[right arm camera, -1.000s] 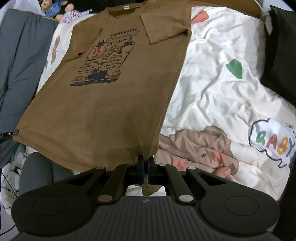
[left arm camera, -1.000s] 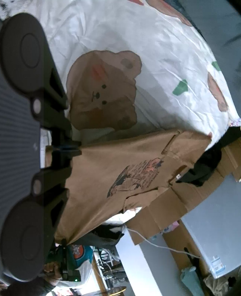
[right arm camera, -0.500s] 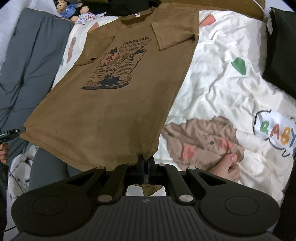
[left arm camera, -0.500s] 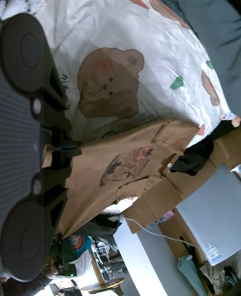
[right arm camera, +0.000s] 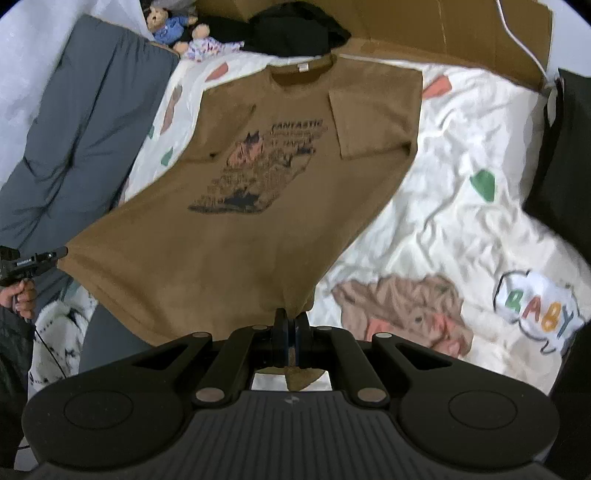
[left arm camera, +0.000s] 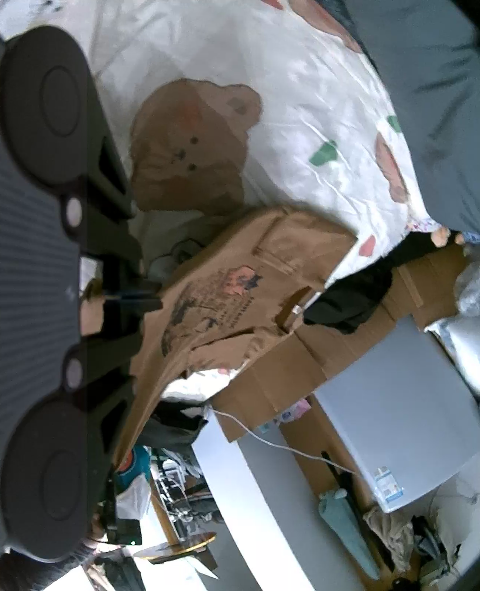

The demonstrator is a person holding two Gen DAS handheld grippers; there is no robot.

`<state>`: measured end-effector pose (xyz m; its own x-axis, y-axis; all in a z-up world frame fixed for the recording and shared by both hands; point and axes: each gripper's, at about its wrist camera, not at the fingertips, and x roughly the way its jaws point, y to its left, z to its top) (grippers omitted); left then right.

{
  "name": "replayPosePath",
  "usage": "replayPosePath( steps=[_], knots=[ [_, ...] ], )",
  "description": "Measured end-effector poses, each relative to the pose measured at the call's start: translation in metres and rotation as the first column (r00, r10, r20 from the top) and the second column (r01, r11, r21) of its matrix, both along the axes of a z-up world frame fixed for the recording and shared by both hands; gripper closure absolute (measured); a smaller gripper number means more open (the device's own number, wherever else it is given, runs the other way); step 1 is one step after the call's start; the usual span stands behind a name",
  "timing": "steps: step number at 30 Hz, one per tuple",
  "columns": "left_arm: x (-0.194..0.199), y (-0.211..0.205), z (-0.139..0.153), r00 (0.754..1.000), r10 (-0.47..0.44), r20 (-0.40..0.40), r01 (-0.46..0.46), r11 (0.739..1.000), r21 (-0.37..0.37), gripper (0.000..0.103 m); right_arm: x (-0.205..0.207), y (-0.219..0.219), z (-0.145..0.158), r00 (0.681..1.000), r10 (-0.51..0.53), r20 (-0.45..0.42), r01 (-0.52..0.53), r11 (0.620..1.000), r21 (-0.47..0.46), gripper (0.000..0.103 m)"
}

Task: Fold clothes
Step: 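Lift the hem with both grippers and fold it over toward the collar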

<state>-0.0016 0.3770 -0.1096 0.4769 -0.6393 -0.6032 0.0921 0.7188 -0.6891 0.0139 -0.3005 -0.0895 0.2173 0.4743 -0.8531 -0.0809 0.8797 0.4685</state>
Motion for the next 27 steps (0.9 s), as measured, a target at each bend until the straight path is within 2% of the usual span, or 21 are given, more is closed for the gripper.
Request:
replayPosePath(
  steps=[4,7,11,15,21,27],
  knots=[
    [0.018,0.004,0.009,0.999,0.028,0.026,-0.028,1.0,0.002,0.102,0.018,-0.003,0.011,1.0,0.016,0.009,-0.016,1.0,-0.016,0.1],
    [0.032,0.005,0.014,0.998,0.052,0.046,-0.051,0.998,-0.026,0.102,0.033,-0.007,0.017,1.0,0.021,0.012,-0.021,1.0,-0.02,0.1],
    [0.053,0.007,0.016,0.994,0.085,0.063,-0.082,0.995,-0.06,0.102,0.05,-0.018,0.019,1.0,-0.029,0.003,0.029,1.0,0.006,0.1],
    [0.075,0.002,0.017,0.993,0.094,0.075,-0.088,0.993,-0.079,0.102,0.068,-0.026,0.017,0.998,-0.062,-0.007,0.062,0.998,-0.005,0.1],
    [0.103,-0.01,0.023,0.991,0.098,0.094,-0.09,0.992,-0.089,0.102,0.094,-0.021,0.03,0.999,-0.039,0.019,0.039,0.999,-0.034,0.1],
    [0.132,-0.022,0.025,0.988,0.115,0.107,-0.105,0.99,-0.094,0.101,0.119,-0.026,0.035,0.998,-0.049,0.037,0.05,0.998,-0.023,0.1]
  ],
)
